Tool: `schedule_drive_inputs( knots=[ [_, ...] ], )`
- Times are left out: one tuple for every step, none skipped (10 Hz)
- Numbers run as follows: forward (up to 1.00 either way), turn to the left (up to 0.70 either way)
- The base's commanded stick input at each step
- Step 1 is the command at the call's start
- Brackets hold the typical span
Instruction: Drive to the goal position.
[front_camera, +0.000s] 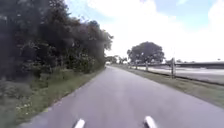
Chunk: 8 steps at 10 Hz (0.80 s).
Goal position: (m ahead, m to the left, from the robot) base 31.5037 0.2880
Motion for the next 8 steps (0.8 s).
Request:
schedule_drive_inputs(
  knots=[
    [0.70,0.00],
    [0.70,0.00],
    [0.70,0.00],
    [0.70,0.00],
    [0.70,0.00],
    [0.70,0.00],
    [0.70,0.00],
    [0.70,0.00]
  ],
)
